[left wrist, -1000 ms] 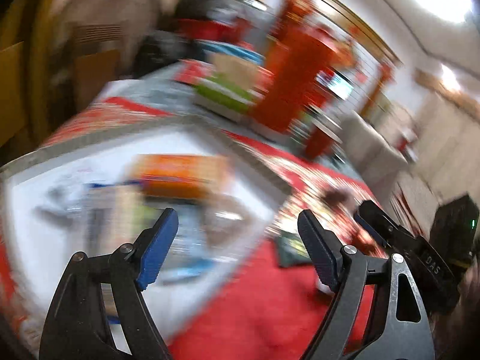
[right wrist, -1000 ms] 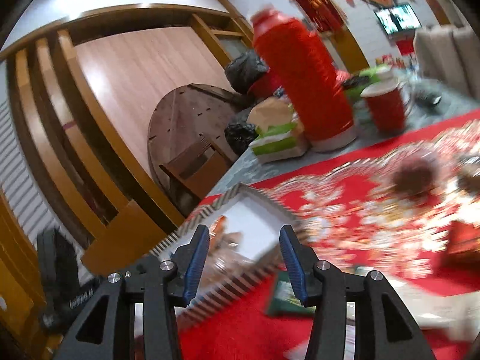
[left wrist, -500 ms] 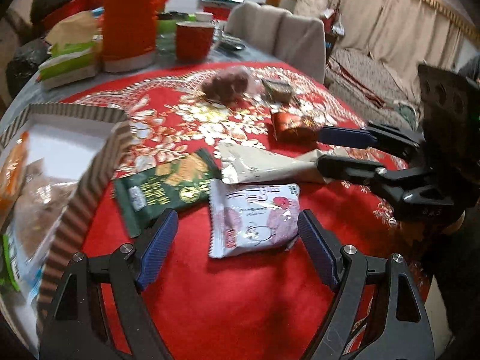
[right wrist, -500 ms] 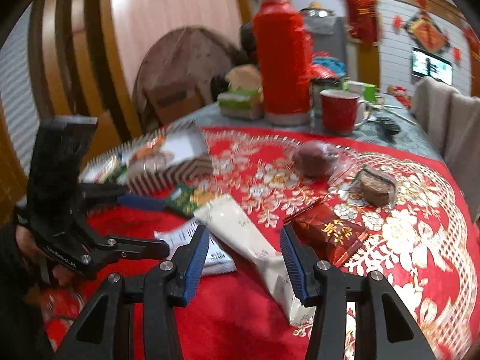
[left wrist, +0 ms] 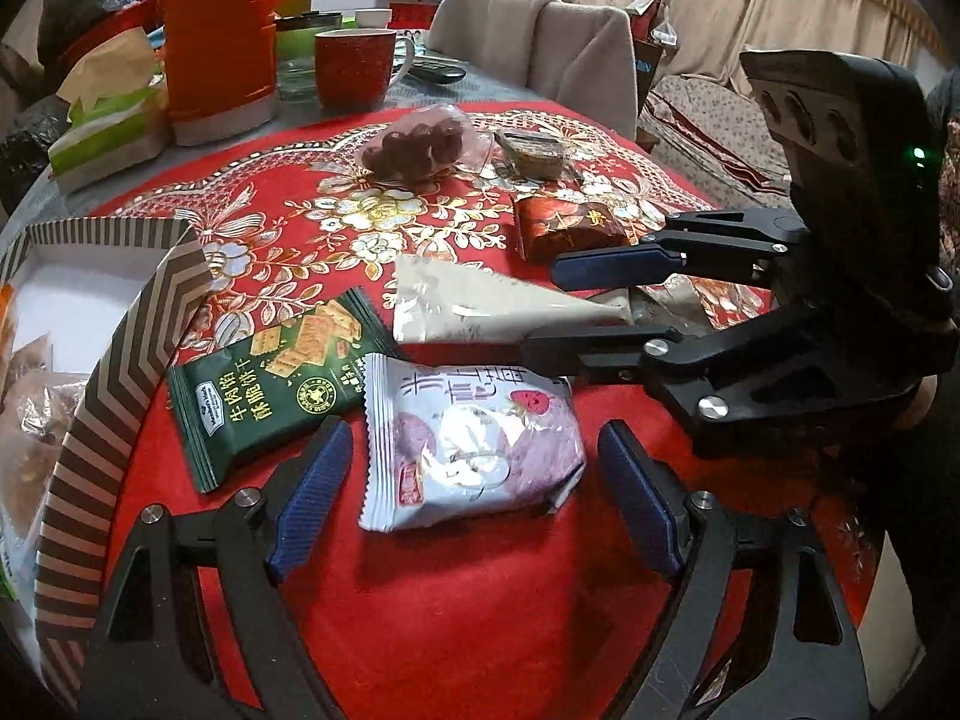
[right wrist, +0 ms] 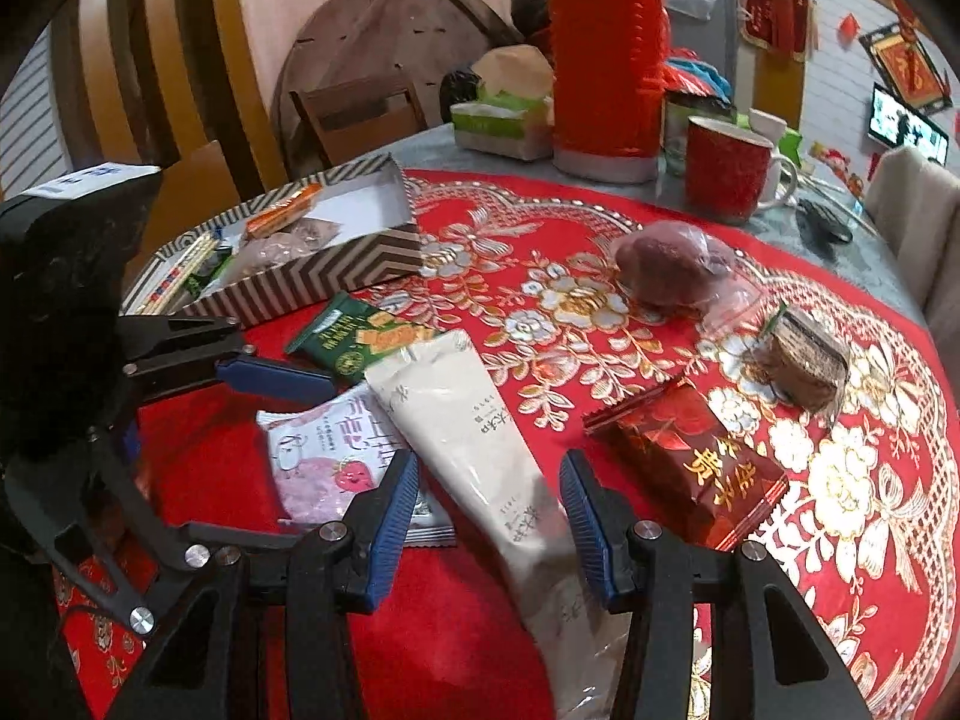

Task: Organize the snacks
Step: 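Grasp a pink-purple cake packet with the left gripper while the right grasps a white cone packet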

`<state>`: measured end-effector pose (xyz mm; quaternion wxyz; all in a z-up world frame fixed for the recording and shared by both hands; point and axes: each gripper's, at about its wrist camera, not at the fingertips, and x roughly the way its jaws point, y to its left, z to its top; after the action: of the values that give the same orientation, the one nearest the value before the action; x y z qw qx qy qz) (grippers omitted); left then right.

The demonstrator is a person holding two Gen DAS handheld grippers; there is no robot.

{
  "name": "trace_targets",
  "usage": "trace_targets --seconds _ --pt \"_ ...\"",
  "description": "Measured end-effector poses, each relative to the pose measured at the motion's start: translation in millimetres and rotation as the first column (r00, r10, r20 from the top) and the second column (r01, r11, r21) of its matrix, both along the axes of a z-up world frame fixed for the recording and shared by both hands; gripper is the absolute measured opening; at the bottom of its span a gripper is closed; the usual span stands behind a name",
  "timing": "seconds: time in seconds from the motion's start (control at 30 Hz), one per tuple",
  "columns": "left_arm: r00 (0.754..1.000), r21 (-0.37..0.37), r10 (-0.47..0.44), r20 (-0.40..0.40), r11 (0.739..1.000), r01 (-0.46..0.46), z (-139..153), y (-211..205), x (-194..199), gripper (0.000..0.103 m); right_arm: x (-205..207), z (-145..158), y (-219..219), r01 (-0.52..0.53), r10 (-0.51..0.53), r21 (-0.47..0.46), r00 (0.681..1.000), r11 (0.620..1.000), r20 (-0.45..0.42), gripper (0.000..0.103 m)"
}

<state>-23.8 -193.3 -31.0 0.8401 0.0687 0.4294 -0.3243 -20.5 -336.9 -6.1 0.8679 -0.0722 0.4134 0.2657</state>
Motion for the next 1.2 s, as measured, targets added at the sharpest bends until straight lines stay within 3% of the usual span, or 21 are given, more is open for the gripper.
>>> trace_targets --seconds 0.07,0.33,0.57,0.6,0.67,0.73,0.77,0.93,1.1,1.2 --pt "1.0 0.013 0.005 0.006 1.0 -0.005 -1 -2 -1 0.085 4 -4 0 0.008 -0.008 -0.01 0.999 1.0 -0.036 0.048" --pt "0.999 0.099 0.01 0.045 0.995 -0.014 -4 -18 -4 0.086 -3 -1 8 0.008 -0.008 -0.067 1.0 0.998 -0.007 0.049" --pt "0.999 0.115 0.01 0.053 0.993 -0.016 -5 -21 -3 0.085 -6 -3 6 0.037 -0.037 -0.079 0.999 0.996 -0.003 0.049" --pt "0.998 0.123 0.017 0.059 0.992 -0.024 -5 -21 -3 0.082 -5 -3 5 0.046 -0.046 -0.08 0.999 0.996 -0.002 0.048" --pt "0.997 0.133 0.031 0.071 0.99 -0.04 -5 -21 -4 0.074 -5 -3 1 0.076 -0.076 -0.069 0.997 0.995 -0.003 0.034" --pt "0.996 0.124 0.04 0.076 0.991 -0.049 -4 -20 -4 0.058 -5 -2 -7 0.104 -0.105 -0.012 0.994 0.994 -0.026 0.027" --pt "0.996 0.121 0.053 0.078 0.991 -0.062 -3 -18 -3 0.054 -6 -2 -13 0.126 -0.125 0.035 0.991 0.991 -0.048 0.025" --pt "0.995 0.067 0.085 0.052 0.994 -0.089 -2 -10 0 0.053 -22 4 -26 0.188 -0.18 0.184 0.982 0.965 -0.058 0.021" --pt "0.993 0.016 0.095 0.063 0.995 -0.096 4 -5 -5 0.053 -34 9 -47 0.251 -0.242 0.428 0.967 0.868 -0.076 0.02" --pt "0.989 0.026 0.11 0.096 0.993 -0.113 7 -6 -9 0.053 -36 9 -63 0.271 -0.268 0.518 0.96 0.811 -0.084 0.019"
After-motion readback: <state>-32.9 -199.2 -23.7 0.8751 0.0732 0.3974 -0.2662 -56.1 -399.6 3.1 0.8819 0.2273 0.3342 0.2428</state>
